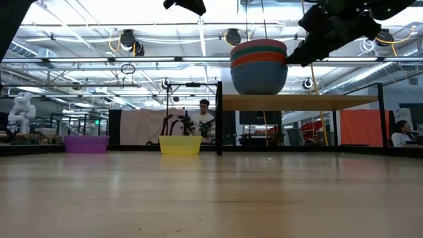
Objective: Place and stack bowls onto a shelf
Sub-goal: Put the small orange bowl on the shelf
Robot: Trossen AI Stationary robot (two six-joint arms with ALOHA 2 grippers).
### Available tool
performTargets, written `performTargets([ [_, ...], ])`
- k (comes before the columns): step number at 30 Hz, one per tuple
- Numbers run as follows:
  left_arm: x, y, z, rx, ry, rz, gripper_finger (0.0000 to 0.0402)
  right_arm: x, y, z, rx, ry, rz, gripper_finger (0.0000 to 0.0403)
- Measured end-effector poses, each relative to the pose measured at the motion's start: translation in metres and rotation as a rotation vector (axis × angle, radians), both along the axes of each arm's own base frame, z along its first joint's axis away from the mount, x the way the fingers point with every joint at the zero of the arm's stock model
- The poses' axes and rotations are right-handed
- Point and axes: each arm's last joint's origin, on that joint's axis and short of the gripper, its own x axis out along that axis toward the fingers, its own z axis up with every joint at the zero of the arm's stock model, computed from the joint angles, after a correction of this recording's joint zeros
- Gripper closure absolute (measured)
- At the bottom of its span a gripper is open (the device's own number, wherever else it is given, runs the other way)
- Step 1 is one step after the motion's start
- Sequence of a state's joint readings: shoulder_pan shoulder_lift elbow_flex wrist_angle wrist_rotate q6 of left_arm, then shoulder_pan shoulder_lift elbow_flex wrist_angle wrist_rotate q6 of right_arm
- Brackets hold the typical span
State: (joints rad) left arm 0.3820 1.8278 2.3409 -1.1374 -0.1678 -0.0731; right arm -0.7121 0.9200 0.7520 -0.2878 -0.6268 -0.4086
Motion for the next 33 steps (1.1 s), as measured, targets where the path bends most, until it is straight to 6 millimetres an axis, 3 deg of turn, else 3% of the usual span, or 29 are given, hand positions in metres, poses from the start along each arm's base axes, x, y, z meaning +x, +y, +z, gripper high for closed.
performTargets([
  [16, -0.001, 0.0, -0.002, -0.01, 0.017, 0.002, 0.0325, 0.027, -0.023, -0.021, -0.025, 0.0, 0.013, 0.0403],
  [26, -0.001, -0.001, -0.002, -0.018, 0.023, 0.006, 0.0325, 0.036, -0.033, -0.021, -0.079, -0.062, 0.001, 0.0403],
  [33, -0.008, -0.004, -0.011, -0.072, 0.131, 0.005, 0.0325, 0.027, -0.024, -0.011, -0.038, -0.089, 0.032, 0.0403],
])
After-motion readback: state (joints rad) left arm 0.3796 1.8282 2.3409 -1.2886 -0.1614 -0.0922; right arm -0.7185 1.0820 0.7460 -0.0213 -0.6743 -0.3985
